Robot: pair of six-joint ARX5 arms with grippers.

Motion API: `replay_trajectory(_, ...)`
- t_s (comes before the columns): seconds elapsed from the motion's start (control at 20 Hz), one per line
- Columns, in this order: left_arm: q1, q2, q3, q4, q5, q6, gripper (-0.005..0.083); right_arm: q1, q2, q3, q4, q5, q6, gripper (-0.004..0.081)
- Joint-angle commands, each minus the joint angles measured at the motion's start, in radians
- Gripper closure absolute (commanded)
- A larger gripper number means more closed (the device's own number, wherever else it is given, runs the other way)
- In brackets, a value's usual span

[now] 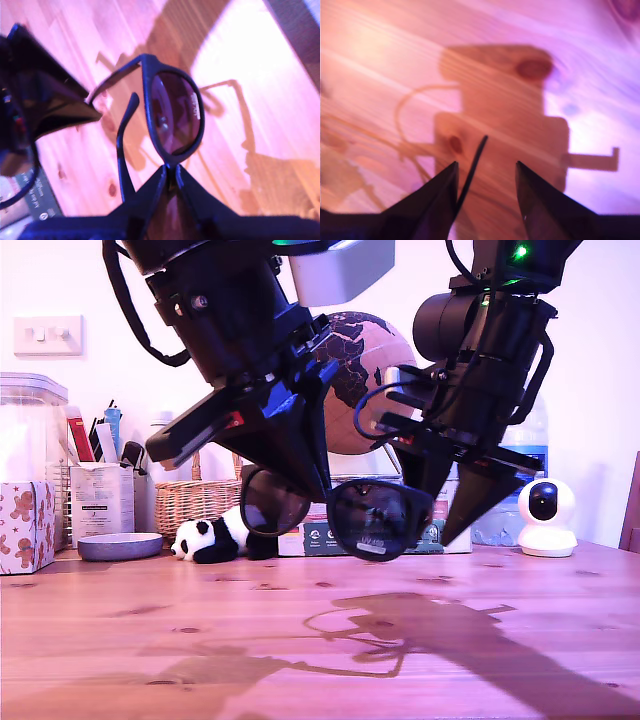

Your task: Pick up the sunglasses and open them, then place them back on the table

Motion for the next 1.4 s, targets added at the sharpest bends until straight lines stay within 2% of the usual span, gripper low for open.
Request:
replay_trajectory(0.0,0.004,-0.008,-0.018,0.002,0.011,0.001,0.0793,-0.006,0.000,0.017,0.004,-0.021,-0.012,0.0452)
replay_trajectory(0.35,0.004,-0.008,-0.018,0.002,0.031,0.022,0.0793,-0.006,0.000,0.092,-0.025,-0.027,-0.174,0.0452)
replay_trajectory(0.55,0.004,-0.008,-0.018,0.003,0.037,0.093,0.0793,0.015,0.000,0.103,-0.028,-0.059,-0.426,0.0452)
replay_trajectory(0.7,0.005,-0.008,-0.018,0.002,0.030,0.162,0.0793,0.038,0.000,0.103,-0.031,-0.131,-0.600,0.0454)
replay_trajectory(0.9,0.017,-0.008,-0.018,-0.009,0.031,0.185,0.0793,0.048,-0.001,0.103,-0.095,-0.260,-0.753,0.0455)
replay_trajectory(1.05,0.039,-0.008,-0.018,-0.013,0.034,0.187,0.0793,0.048,-0.002,0.103,-0.148,-0.315,-0.837,0.0455)
replay_trajectory(1.35,0.053,-0.008,-0.018,-0.006,0.039,0.212,0.0793,0.055,-0.002,0.103,-0.142,-0.309,-0.893,0.0455)
